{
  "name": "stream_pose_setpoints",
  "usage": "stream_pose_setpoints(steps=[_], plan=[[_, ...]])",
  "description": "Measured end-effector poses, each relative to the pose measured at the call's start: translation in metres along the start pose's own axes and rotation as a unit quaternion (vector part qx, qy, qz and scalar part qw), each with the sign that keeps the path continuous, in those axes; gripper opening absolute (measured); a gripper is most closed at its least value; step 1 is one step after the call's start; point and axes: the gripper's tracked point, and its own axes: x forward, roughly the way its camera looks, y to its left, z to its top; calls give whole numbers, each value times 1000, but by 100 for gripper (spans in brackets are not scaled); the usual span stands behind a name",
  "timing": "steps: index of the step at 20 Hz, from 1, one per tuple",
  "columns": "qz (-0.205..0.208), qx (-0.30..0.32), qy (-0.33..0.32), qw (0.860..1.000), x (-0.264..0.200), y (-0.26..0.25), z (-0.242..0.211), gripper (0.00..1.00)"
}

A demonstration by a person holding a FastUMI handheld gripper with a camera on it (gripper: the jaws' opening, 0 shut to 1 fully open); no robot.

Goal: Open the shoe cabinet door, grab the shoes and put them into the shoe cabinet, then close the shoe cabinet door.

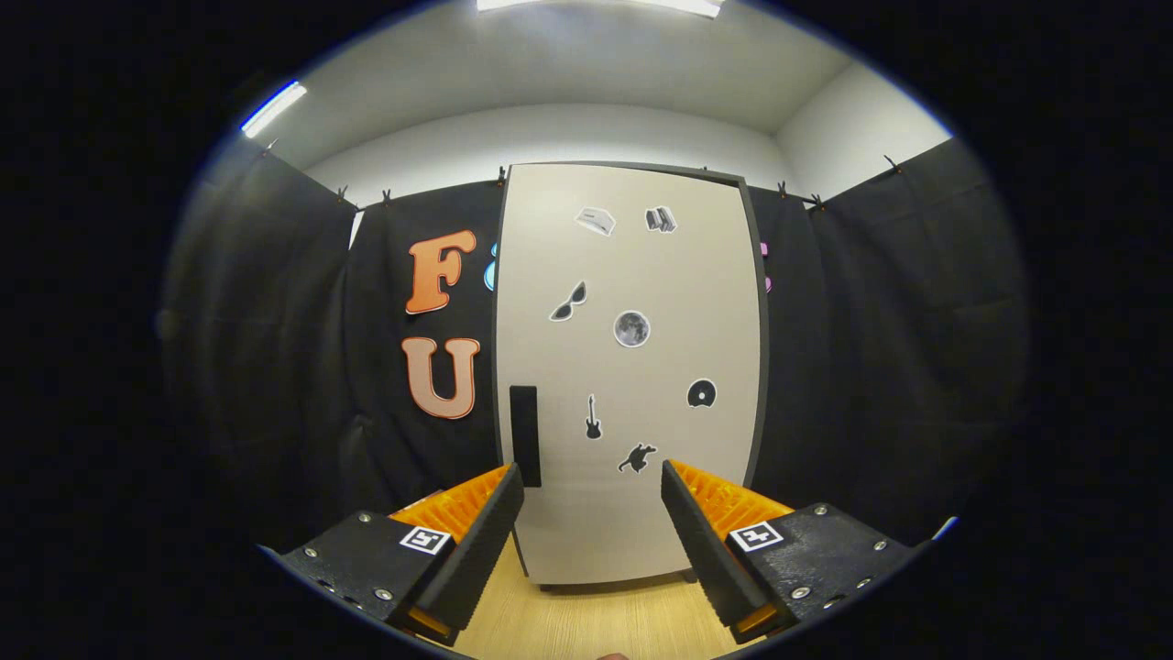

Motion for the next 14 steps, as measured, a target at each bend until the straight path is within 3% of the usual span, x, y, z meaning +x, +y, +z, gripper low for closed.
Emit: stream_pose_setpoints(steps=[8,14], plan=[[5,7,-4,1000,-69,-10,12,95],[10,8,-10,1000,-94,-16,15,95]])
